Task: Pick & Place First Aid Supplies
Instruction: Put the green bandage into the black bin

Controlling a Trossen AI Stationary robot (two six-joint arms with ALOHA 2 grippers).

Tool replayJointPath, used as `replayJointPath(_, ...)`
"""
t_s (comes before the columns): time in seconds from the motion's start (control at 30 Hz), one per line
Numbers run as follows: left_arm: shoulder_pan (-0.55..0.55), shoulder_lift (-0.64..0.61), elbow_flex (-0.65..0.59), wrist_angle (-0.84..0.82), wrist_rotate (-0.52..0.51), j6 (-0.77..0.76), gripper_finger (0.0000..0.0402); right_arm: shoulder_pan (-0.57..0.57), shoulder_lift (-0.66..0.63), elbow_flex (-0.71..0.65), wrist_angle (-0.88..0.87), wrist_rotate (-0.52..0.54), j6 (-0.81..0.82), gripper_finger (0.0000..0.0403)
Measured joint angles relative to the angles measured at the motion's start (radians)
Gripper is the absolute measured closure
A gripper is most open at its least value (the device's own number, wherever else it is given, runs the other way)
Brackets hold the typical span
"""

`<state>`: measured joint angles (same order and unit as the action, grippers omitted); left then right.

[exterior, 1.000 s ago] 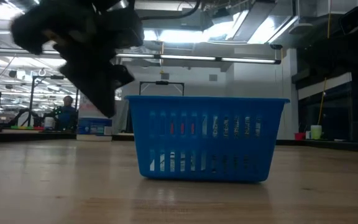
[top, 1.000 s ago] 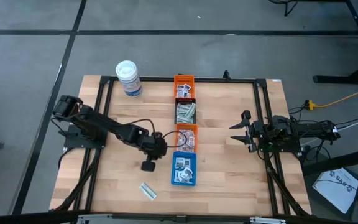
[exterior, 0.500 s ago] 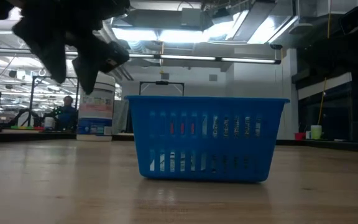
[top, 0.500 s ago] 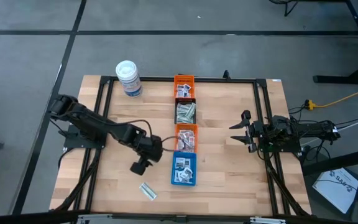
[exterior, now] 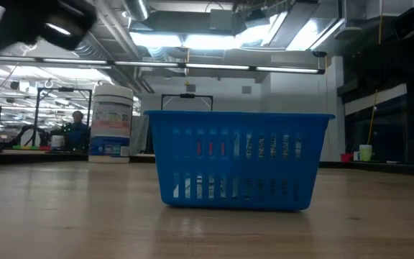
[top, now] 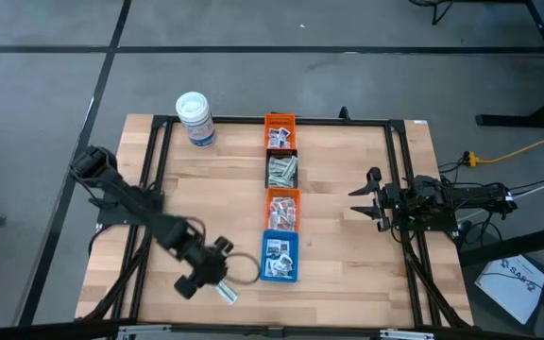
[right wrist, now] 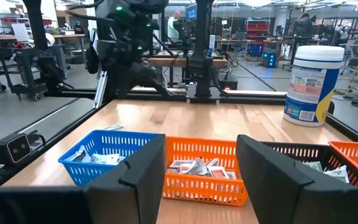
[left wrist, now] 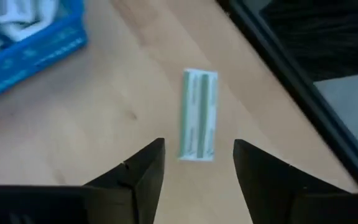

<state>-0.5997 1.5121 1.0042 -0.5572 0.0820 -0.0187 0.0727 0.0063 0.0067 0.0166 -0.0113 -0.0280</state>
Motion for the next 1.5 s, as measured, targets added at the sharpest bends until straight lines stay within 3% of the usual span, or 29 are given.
replayJointPath(0.27, -0.123, 0.096, -0.001, 0.068, -0.069, -0.082, 0.0215, 0.0, 0.0, 0.0, 0.0, 0.0, 0.0, 0.0208)
replayJointPath(0.53, -0.133, 0.211, 0.0, 0.175, -0.096, -0.11, 0.0215, 0.0, 0.0, 0.0, 0.0, 0.0, 0.0, 0.0208)
replayJointPath(0.77, -0.131, 0.282, 0.0, 0.181, -0.168, -0.109, 0.0215, 0.0, 0.0, 0.0, 0.0, 0.0, 0.0, 0.0208)
replayJointPath(1.07, -0.133, 0.341, 0.005, 0.191, -0.188, -0.088, 0.0218, 0.0, 0.0, 0.0, 0.0, 0.0, 0.0, 0.0208)
replayJointPath(1.23, -0.133, 0.344, 0.004, 0.193, -0.177, -0.091, 0.0253, 0.0, 0.0, 0.0, 0.0, 0.0, 0.0, 0.0208)
replayJointPath(1.5, -0.134, 0.345, 0.003, 0.197, -0.15, -0.092, 0.036, 0.0, 0.0, 0.0, 0.0, 0.0, 0.0, 0.0208)
